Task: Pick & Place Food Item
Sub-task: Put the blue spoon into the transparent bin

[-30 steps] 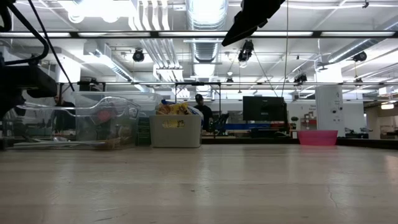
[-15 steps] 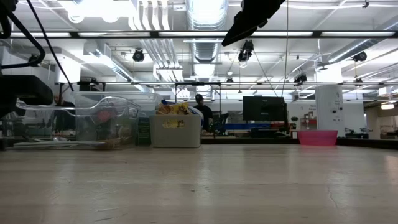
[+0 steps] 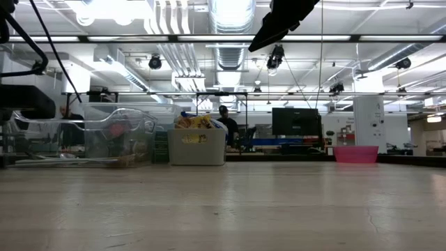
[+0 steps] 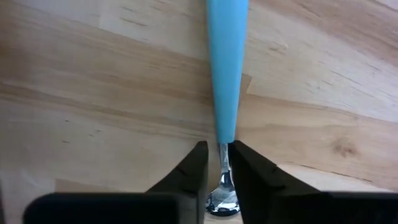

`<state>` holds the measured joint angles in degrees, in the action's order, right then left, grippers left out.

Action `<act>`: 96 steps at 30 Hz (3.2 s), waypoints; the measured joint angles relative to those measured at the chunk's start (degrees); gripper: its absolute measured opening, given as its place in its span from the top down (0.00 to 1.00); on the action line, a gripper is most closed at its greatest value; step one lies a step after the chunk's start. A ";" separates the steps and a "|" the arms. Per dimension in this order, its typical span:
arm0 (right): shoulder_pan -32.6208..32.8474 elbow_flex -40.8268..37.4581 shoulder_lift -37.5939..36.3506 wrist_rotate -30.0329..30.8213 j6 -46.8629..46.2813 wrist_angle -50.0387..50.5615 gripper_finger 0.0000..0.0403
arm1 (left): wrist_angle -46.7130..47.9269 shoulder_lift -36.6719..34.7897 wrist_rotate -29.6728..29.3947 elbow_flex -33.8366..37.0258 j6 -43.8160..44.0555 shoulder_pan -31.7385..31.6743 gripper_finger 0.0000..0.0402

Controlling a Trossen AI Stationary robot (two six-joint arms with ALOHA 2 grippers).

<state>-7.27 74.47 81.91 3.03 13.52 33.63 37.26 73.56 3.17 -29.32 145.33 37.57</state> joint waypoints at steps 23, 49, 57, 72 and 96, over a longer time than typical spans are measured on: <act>0.02 0.00 0.00 0.00 0.00 0.00 0.05 | -0.38 0.04 -0.62 0.00 0.00 -0.01 0.91; 0.01 0.00 0.00 0.01 0.00 -0.01 0.05 | -0.94 0.11 -5.63 -2.56 -5.21 -0.05 0.91; 0.00 -0.02 0.00 0.00 0.00 -0.02 0.05 | -1.91 -0.45 -10.81 -2.61 -7.82 -0.05 0.91; 0.02 -0.01 0.00 0.00 0.00 0.00 0.05 | -2.27 -6.02 -29.07 -2.62 -19.22 -0.20 0.91; 0.02 0.00 0.00 0.00 0.00 -0.02 0.05 | -9.79 -21.85 -70.27 -2.67 -76.96 -0.22 0.91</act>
<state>-7.25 74.48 81.91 3.03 13.52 33.61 27.47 51.71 -67.10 -31.99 68.37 37.35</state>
